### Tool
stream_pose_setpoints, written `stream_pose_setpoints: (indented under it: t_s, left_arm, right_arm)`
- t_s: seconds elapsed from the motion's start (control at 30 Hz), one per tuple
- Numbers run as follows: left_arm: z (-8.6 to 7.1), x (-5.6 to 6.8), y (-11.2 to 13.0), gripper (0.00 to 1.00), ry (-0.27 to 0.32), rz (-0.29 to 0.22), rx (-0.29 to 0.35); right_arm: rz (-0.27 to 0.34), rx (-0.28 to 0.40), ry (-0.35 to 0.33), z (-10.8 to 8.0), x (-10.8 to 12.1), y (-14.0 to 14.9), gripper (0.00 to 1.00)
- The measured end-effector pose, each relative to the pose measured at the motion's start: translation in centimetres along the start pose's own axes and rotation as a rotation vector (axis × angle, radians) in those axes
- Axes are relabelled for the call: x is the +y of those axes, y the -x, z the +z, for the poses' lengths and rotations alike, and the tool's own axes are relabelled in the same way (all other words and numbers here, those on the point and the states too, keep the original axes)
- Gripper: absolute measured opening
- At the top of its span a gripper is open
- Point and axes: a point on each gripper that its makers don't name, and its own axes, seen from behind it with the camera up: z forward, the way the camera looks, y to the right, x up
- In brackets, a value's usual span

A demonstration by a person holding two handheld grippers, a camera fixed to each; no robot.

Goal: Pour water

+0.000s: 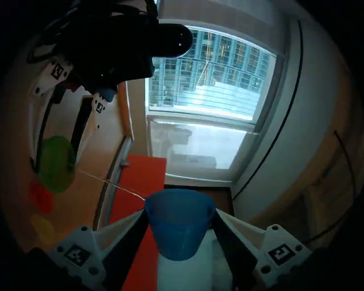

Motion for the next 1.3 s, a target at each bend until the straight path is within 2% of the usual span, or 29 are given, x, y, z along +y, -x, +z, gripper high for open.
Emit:
stream_pose_setpoints:
  t_s: [0.2, 0.4, 0.5, 0.6, 0.73, 1.1, 1.3]
  left_arm:
    - [-0.1, -0.1, 0.0, 0.89, -0.003, -0.002, 0.001]
    - [-0.2, -0.1, 0.0, 0.89, -0.005, -0.003, 0.002]
    - [-0.3, -0.1, 0.0, 0.89, -0.004, -0.003, 0.003]
    - [-0.3, -0.1, -0.1, 0.89, -0.004, -0.001, 0.004]
    - [-0.4, -0.1, -0.3, 0.89, -0.005, 0.002, 0.004]
    - [-0.6, -0.1, -0.6, 0.88, -0.01, 0.012, 0.007]
    - [-0.7, -0.1, -0.9, 0.89, -0.011, 0.016, 0.009]
  right_arm:
    - [-0.037, 0.006, 0.001, 0.0, -0.1, -0.8, 0.91]
    - [-0.038, 0.008, -0.001, 0.1, -0.2, -0.8, 0.91]
    - [-0.015, 0.008, -0.002, 0.2, -0.2, -0.5, 0.91]
    - [0.038, 0.007, -0.002, 0.3, -0.1, -0.1, 0.91]
    - [0.148, 0.012, -0.015, 0.2, -0.1, 0.5, 0.91]
    - [0.552, 0.023, -0.044, -0.5, -0.5, 1.5, 0.91]
    - [0.75, 0.043, -0.07, -1.2, -1.1, 0.6, 0.91]
